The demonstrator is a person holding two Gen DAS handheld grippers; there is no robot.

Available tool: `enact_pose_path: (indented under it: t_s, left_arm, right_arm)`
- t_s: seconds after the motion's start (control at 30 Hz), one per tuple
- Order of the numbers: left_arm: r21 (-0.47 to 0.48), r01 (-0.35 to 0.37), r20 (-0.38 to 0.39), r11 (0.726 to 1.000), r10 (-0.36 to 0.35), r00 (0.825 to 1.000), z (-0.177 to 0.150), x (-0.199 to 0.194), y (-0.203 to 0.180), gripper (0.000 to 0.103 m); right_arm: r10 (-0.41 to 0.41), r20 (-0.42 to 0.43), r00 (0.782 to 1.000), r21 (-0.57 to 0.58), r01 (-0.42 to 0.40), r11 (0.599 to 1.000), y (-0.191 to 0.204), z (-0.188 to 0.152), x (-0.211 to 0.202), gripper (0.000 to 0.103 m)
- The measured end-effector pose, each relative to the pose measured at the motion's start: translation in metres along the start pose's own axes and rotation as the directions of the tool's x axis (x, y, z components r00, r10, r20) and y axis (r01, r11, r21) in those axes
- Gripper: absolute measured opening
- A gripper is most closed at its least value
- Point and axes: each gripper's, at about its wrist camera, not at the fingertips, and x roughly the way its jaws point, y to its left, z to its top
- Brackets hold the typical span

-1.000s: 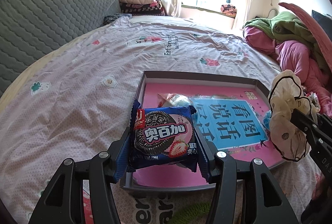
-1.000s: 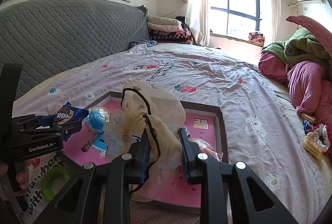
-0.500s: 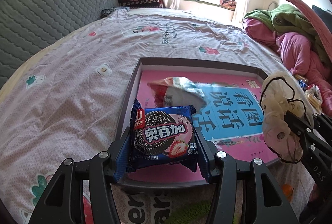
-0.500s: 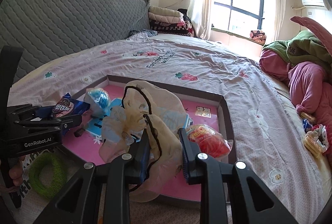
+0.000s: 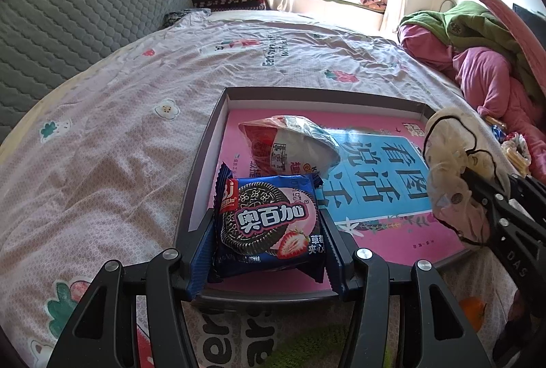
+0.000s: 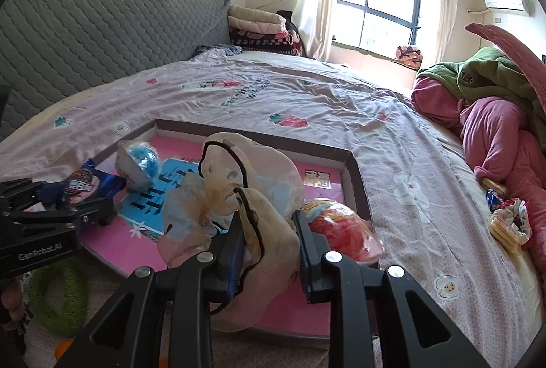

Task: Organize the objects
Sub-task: 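Lower the Oreo pack and cloth bag into the tray with both grippers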

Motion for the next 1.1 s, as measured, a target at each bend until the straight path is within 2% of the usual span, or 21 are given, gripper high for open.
enact_pose_path:
  t_s: [0.23,0.63,1.1]
  left_arm:
    - [0.008,-0.009,-0.007,1.000,0.009,1.000,0.0022,0.0057,-0.0016,0.058]
    - [0.022,-0.018,-0.012,1.000,0.019,1.000,0.0009,0.0060,-0.0035,0.058]
    - [0.008,-0.025,-0.004,1.000,0.025,1.000,-0.0020,-0.0023,-0.0027,0.058]
  right_arm:
    - [-0.006,-0.033,0.999,-0.019,0.006,1.000,0.0032,-0.0024,0.0097,0.027]
    - [0.034,-0.080,0.996,0.033,-0.032,0.999,-0.0023,-0.0061,0.0104,0.034]
    - [0.058,-0.099,0.993,0.045,-0.054,0.998,0.0005,-0.0101,0.0041,0.038]
